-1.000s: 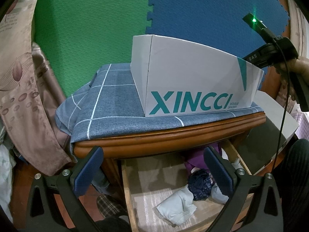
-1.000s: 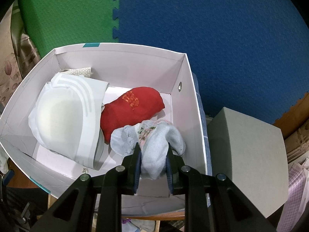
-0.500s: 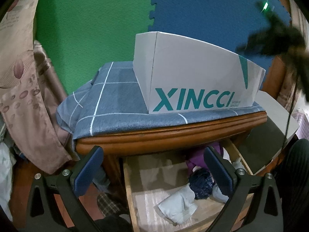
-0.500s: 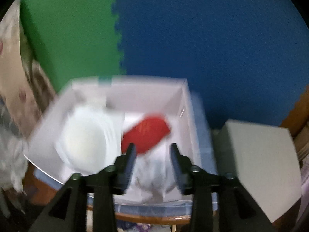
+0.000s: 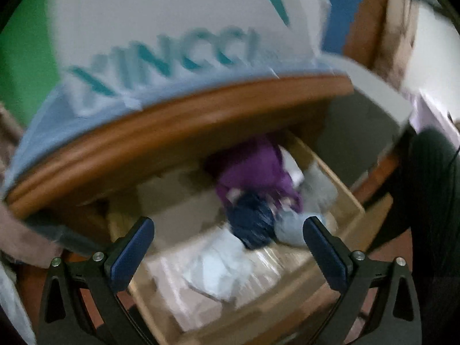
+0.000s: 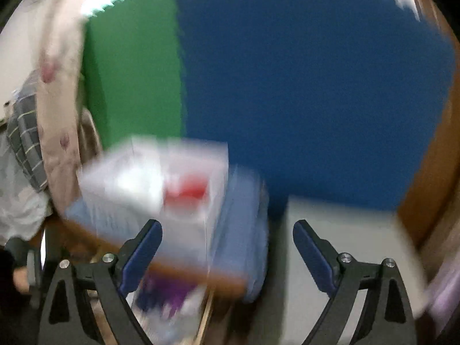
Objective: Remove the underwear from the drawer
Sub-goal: 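Open the right gripper and withdraw it from the box, then reach the left gripper into the drawer and grasp the light-blue underwear, then lift the light-blue underwear out and carry it over the box, then lower the light-blue underwear into the box and open the left gripper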
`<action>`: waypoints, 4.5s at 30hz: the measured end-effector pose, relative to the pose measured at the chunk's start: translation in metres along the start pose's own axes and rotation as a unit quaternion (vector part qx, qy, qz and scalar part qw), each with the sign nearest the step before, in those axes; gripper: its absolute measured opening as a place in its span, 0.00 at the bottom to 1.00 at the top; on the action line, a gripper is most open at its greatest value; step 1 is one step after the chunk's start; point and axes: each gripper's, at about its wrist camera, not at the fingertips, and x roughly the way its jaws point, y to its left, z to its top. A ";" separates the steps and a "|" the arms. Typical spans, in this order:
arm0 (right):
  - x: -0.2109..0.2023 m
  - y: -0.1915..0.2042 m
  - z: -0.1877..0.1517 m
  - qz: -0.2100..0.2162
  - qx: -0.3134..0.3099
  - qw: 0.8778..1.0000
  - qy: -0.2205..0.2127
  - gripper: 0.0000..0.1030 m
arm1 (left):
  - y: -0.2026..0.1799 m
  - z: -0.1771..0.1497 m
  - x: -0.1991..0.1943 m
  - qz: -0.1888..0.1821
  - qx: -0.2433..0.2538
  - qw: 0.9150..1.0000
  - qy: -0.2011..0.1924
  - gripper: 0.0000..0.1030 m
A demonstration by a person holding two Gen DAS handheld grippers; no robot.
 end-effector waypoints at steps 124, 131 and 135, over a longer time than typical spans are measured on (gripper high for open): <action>0.064 -0.021 -0.112 0.138 0.064 0.984 0.092 0.92 | 0.023 0.318 0.122 0.138 -0.267 0.953 0.025 0.45; 0.065 -0.019 -0.112 0.140 0.063 0.984 0.095 0.92 | 0.032 0.311 0.146 0.137 -0.277 0.949 0.052 0.45; 0.069 -0.015 -0.112 0.144 0.057 0.983 0.102 0.92 | 0.038 0.310 0.156 0.142 -0.282 0.947 0.061 0.45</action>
